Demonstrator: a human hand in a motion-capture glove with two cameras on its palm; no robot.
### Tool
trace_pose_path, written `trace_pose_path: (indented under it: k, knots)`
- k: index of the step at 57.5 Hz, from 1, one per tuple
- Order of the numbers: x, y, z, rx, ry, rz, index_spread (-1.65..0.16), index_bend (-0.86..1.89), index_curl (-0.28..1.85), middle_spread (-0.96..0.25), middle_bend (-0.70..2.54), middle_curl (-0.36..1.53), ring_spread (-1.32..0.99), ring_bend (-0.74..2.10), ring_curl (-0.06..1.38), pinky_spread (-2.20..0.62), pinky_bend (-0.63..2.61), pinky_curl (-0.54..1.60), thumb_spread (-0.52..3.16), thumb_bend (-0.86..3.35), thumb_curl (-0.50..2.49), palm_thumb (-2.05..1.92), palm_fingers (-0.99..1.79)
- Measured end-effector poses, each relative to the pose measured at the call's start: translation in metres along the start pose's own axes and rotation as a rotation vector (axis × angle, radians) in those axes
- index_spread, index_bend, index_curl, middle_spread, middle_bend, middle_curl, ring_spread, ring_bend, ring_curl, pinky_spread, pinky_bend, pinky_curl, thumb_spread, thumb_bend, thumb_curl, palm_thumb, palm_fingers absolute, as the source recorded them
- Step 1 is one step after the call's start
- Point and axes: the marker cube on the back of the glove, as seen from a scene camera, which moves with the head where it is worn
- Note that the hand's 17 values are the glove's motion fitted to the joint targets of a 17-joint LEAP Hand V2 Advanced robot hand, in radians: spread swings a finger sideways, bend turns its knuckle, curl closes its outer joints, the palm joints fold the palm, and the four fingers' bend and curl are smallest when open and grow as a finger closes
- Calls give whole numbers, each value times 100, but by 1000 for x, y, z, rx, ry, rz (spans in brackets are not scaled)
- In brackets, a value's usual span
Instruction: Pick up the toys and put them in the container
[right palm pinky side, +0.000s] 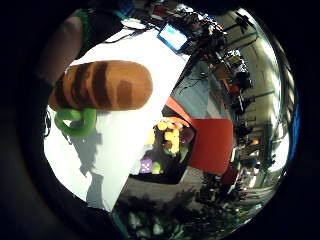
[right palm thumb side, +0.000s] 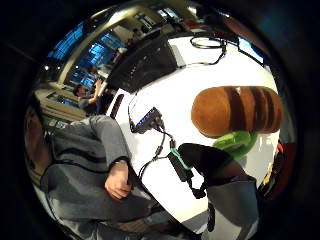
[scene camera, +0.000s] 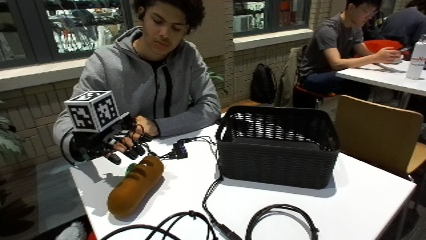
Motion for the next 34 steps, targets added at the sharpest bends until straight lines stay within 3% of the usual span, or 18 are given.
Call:
trace_pose_path:
  k: [14,21,34]
  knots:
    - [18,-17,24,-294,36,-35,-33,35,34,-1,26,29,-16,37,21,1,55,34,123,-1,30,16,0]
    - [20,-24,36,-361,85,-45,-31,9,28,1,18,29,-13,31,21,2,60,35,121,-1,31,17,-21]
    - [13,-41,62,-425,174,-74,-30,9,22,2,18,30,-9,19,21,3,51,34,117,-2,32,17,-21]
